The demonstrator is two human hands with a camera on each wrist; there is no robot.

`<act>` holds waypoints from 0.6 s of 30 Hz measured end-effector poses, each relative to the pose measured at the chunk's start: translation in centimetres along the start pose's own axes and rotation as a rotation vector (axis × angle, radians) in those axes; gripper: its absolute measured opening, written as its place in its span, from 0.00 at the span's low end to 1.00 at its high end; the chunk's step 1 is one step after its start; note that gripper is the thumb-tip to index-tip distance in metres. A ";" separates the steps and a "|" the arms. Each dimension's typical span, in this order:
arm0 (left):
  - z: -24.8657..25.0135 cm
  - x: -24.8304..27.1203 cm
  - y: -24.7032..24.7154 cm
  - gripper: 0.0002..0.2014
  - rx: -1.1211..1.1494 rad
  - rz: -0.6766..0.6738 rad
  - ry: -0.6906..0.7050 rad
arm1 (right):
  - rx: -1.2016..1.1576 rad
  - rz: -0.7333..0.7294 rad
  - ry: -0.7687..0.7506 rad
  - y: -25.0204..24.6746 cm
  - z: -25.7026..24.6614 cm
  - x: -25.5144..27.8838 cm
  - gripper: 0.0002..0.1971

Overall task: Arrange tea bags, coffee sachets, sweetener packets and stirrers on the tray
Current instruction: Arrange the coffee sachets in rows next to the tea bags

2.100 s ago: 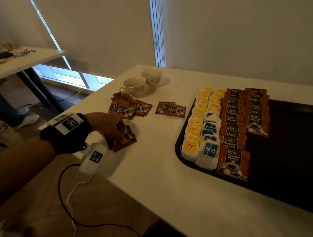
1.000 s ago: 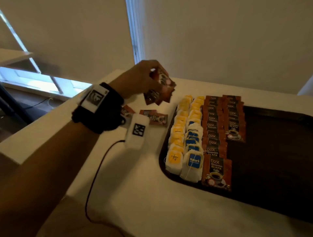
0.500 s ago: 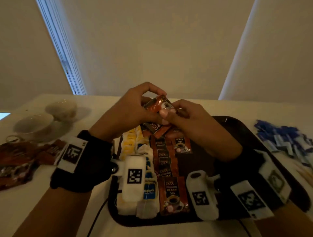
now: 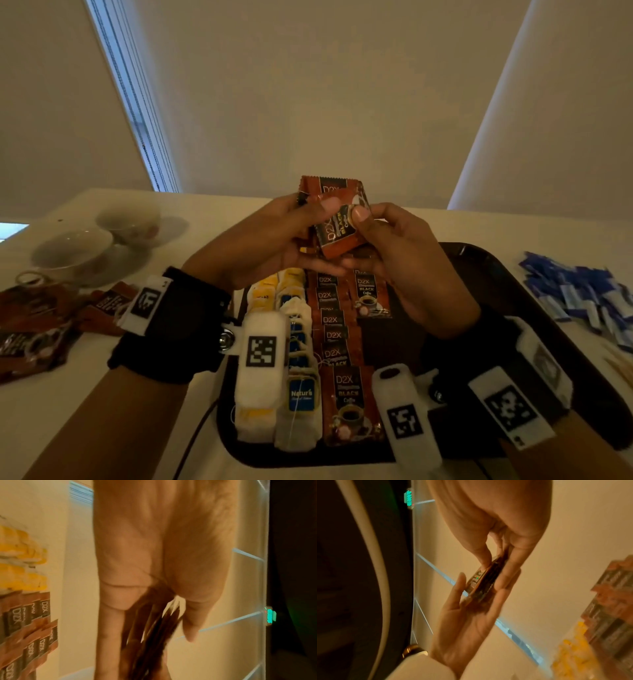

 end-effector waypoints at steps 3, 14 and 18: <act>-0.3 -0.3 0.0 0.12 -0.027 0.024 0.004 | 0.426 -0.027 -0.099 -0.6 0.3 0.0 0.14; -0.8 -0.8 -0.6 0.18 0.006 0.031 0.040 | 0.834 -0.059 -0.542 -0.4 -1.2 -0.1 0.13; -0.8 -0.7 -0.5 0.20 0.091 -0.023 0.011 | 0.683 -0.013 -0.493 -1.0 -1.5 -0.3 0.14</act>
Point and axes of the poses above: each hand's wrist, its own x-axis away from the middle knuckle, its own y-axis out of the palm, z = x × y, the point moved 4 cm from there along -x, towards the middle knuckle, and after that the axes turned 14 degrees about -y, right-handed, at the moved point
